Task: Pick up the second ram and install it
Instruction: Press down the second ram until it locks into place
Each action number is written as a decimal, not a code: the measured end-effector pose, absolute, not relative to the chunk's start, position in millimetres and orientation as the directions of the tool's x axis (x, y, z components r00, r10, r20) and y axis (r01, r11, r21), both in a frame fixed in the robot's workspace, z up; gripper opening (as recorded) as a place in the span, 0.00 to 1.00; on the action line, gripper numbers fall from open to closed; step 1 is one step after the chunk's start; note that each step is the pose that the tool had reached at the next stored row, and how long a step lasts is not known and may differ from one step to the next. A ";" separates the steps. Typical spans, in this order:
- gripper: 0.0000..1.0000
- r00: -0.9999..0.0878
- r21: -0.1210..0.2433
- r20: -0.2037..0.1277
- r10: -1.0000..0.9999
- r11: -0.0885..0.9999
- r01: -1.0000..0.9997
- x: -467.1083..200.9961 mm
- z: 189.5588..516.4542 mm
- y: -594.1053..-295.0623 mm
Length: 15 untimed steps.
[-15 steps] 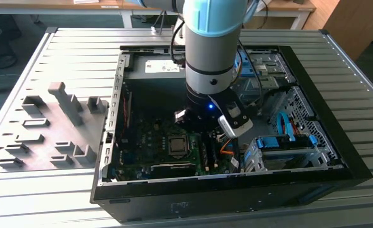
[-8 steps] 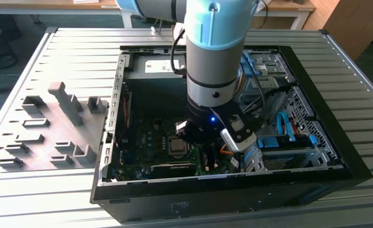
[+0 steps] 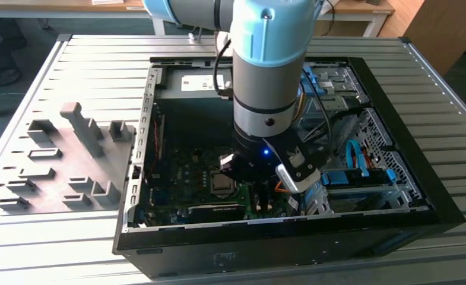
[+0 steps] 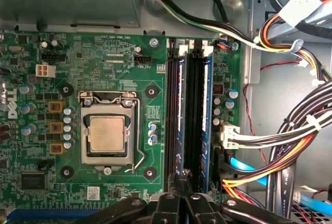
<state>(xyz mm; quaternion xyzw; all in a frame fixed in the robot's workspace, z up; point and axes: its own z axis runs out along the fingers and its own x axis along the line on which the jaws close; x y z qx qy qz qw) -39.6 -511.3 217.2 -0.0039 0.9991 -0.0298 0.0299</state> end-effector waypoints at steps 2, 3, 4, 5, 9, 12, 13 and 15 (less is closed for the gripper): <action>0.10 -0.998 -0.060 -0.059 -0.010 0.998 -0.006 -39.6 216.7 -511.6; 0.10 -0.998 -0.060 -0.059 -0.010 0.998 -0.006 -39.6 216.6 -511.7; 0.10 -0.998 -0.060 -0.060 -0.010 0.998 -0.006 -39.6 216.9 -511.7; 0.10 -0.998 -0.058 -0.060 -0.010 0.998 -0.006 -39.5 218.6 -511.5; 0.10 -0.998 -0.060 -0.060 -0.010 0.998 -0.006 -39.6 231.8 -511.4; 0.10 -0.998 -0.059 -0.060 -0.010 0.998 -0.006 -39.6 231.8 -504.7; 0.10 -0.998 -0.060 -0.060 -0.010 0.998 -0.006 -39.6 231.6 -500.2; 0.10 -0.998 -0.060 -0.060 -0.010 0.998 -0.006 -39.6 230.8 -491.1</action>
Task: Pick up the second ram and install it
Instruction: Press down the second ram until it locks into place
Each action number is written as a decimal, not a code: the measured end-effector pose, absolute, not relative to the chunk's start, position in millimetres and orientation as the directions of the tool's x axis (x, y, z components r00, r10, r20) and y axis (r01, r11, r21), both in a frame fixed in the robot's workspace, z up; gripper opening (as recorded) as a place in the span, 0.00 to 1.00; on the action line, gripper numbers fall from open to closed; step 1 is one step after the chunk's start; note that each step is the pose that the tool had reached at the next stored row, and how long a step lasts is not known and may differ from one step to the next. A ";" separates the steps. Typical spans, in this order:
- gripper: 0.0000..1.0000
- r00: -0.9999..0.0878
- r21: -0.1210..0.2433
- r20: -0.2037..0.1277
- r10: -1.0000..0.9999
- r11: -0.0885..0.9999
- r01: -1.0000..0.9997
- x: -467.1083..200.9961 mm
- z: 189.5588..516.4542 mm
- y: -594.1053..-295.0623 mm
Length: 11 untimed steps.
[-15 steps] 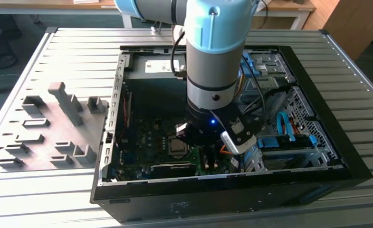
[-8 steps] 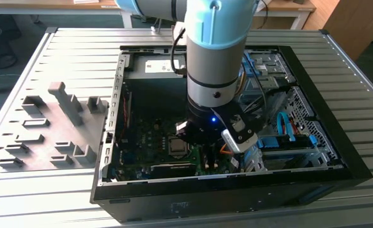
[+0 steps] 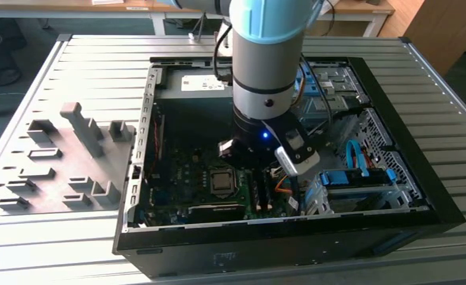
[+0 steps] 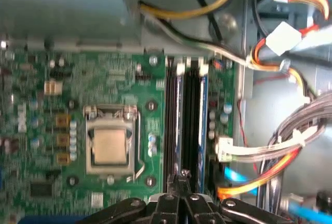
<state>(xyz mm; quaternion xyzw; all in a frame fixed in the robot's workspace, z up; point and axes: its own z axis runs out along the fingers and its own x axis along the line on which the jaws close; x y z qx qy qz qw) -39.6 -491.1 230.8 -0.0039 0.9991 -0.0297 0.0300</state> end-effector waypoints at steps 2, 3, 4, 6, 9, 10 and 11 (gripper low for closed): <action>0.10 -0.998 -0.060 -0.060 -0.010 0.998 -0.006 -39.6 230.1 -482.1; 0.10 -0.998 -0.060 -0.060 -0.010 0.998 -0.006 -39.6 229.8 -477.7; 0.10 -0.998 -0.060 -0.060 -0.010 0.998 -0.006 -39.4 229.6 -473.9; 0.10 -0.998 -0.059 -0.059 -0.010 0.998 -0.006 -38.9 229.3 -470.4; 0.10 -0.998 -0.060 -0.059 -0.010 0.998 -0.006 -38.7 230.1 -470.4; 0.10 -0.998 -0.060 -0.059 -0.010 0.998 -0.006 -38.6 232.9 -470.3; 0.10 -0.998 -0.060 -0.059 -0.010 0.998 -0.006 -38.6 237.1 -470.3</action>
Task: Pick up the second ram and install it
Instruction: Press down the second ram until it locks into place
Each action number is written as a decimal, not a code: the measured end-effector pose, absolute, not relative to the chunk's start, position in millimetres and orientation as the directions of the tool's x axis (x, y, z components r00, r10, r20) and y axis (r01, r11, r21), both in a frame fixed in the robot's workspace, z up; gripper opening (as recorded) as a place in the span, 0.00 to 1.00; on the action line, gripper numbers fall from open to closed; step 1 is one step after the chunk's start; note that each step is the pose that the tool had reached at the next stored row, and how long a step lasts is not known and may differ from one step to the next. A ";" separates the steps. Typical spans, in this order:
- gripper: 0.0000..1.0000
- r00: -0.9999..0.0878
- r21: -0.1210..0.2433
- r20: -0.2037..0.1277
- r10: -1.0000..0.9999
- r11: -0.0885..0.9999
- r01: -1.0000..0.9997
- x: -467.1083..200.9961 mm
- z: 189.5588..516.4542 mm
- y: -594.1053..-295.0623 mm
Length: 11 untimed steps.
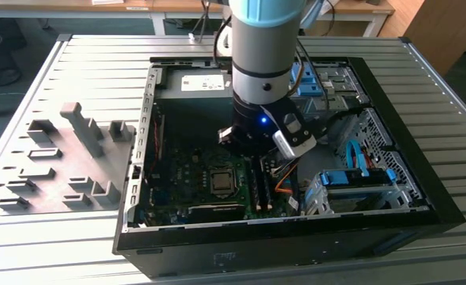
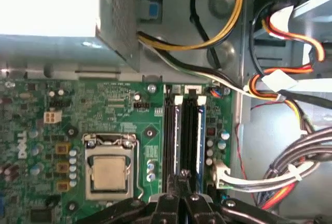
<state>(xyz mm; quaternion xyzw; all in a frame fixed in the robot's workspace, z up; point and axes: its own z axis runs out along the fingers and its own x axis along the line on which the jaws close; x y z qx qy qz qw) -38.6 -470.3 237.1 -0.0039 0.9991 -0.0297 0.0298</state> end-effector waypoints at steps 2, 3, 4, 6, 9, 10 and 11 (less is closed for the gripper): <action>0.10 -0.998 -0.060 -0.059 -0.010 0.998 -0.006 -38.6 246.1 -470.3; 0.10 -0.998 -0.060 -0.059 -0.010 0.998 -0.006 -38.6 250.5 -470.3; 0.10 -0.998 -0.059 -0.059 -0.010 0.998 -0.006 -38.6 255.3 -470.3; 0.10 -0.998 -0.060 -0.059 -0.010 0.998 -0.006 -38.6 264.3 -470.3; 0.10 -0.998 -0.060 -0.059 -0.010 0.998 -0.006 -38.6 275.1 -470.3; 0.10 -0.998 -0.060 -0.059 -0.010 0.998 -0.006 -38.6 277.1 -470.3; 0.10 -0.998 -0.060 -0.059 -0.010 0.998 -0.006 -38.6 278.0 -470.3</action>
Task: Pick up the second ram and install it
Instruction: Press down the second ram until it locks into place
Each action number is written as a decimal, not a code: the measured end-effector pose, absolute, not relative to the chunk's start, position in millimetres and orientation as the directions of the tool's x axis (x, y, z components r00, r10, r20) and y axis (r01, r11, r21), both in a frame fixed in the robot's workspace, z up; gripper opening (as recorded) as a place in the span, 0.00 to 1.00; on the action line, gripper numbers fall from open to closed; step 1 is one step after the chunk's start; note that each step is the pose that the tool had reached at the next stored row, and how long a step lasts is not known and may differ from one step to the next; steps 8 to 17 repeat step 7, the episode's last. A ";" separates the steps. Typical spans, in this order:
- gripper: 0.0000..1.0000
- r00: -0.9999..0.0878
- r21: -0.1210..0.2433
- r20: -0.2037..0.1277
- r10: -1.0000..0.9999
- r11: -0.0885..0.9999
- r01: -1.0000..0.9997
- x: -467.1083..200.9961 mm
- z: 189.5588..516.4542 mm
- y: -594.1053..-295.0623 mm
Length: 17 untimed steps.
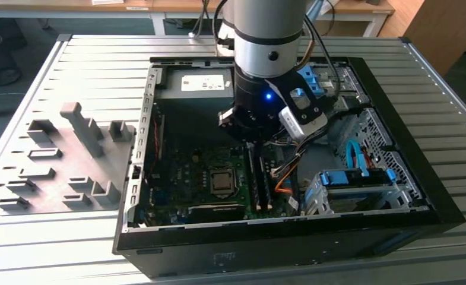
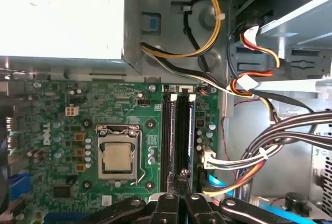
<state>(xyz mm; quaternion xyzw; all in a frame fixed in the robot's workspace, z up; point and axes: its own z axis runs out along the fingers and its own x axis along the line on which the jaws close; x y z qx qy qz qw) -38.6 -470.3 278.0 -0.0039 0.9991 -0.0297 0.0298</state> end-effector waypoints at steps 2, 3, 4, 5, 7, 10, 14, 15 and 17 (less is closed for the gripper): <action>0.10 -0.998 -0.059 -0.059 -0.010 0.998 -0.006 -38.6 278.0 -470.2; 0.10 -0.998 -0.059 -0.059 -0.010 0.998 -0.006 -38.5 278.0 -470.2; 0.10 -0.998 -0.059 -0.059 -0.010 0.998 -0.006 -38.6 278.2 -470.3; 0.10 -0.998 -0.059 -0.059 -0.010 0.998 -0.006 -38.6 278.2 -470.3; 0.10 -0.998 -0.059 -0.059 -0.010 0.998 -0.006 -38.6 278.2 -470.3; 0.10 -0.998 -0.059 -0.059 -0.010 0.998 -0.006 -38.6 278.2 -470.3; 0.10 -0.998 -0.059 -0.059 -0.010 0.998 -0.006 -38.6 278.2 -470.3; 0.10 -0.998 -0.059 -0.059 -0.010 0.998 -0.006 -38.6 278.2 -470.3; 0.10 -0.998 -0.059 -0.059 -0.010 0.998 -0.006 -38.6 278.2 -470.3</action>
